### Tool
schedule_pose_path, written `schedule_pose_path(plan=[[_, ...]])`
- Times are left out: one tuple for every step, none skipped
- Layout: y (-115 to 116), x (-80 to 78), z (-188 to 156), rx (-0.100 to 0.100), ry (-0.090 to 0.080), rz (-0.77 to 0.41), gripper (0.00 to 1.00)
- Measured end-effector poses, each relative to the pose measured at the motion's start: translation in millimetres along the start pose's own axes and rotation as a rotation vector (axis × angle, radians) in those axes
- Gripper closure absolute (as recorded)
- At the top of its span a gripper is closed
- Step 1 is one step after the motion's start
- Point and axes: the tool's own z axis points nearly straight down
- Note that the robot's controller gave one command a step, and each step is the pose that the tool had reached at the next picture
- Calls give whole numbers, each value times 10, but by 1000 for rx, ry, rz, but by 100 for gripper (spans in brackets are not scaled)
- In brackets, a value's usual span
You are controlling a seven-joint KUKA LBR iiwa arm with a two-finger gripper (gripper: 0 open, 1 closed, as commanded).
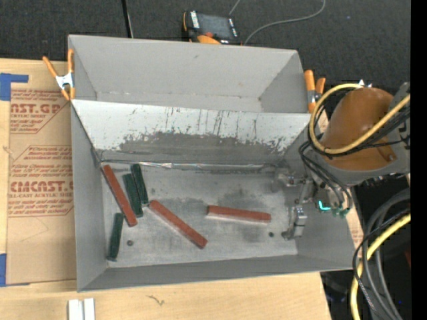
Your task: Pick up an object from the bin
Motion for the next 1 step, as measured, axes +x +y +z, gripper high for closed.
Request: schedule_pose_path(plan=[[210, 166, 458, 0, -3, -357, 0]])
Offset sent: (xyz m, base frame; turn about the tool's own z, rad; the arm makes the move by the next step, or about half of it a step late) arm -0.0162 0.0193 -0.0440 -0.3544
